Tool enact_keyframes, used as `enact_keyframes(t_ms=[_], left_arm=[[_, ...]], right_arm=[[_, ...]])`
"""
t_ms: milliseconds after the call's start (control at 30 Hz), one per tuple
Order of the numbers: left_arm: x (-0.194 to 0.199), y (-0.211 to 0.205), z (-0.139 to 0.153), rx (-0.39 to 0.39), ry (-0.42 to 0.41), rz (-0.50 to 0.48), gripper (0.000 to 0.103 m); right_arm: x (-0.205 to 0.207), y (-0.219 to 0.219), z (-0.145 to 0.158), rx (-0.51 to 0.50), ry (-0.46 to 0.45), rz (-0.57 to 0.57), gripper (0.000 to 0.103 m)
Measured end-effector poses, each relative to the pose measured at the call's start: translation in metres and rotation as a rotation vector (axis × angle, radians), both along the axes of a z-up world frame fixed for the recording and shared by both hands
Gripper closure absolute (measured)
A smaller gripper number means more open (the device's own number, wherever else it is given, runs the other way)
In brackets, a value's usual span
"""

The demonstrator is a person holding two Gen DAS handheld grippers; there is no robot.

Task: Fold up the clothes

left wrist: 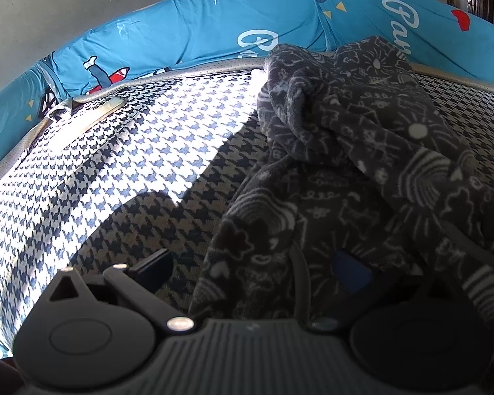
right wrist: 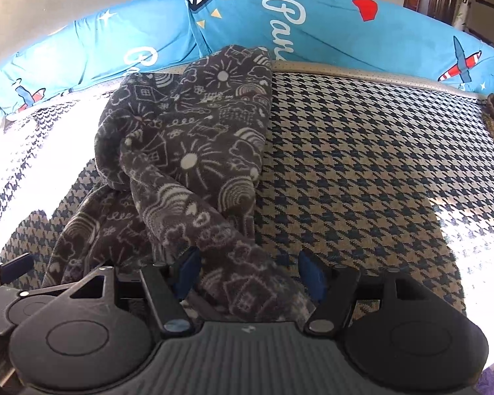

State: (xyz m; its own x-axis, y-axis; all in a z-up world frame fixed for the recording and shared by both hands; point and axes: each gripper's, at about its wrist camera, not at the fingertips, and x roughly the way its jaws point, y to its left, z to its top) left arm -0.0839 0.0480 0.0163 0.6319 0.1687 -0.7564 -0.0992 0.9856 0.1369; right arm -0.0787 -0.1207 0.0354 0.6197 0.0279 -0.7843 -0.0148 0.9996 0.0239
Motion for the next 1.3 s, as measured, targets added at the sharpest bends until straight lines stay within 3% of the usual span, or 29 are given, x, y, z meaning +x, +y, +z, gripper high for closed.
enact_keyframes(t_ms=[1300], left_arm=[[0.006, 0.001, 0.003, -0.069, 0.023, 0.015, 0.000]], right_arm=[[0.002, 0.033, 0.004, -0.007, 0.032, 0.087, 0.037]])
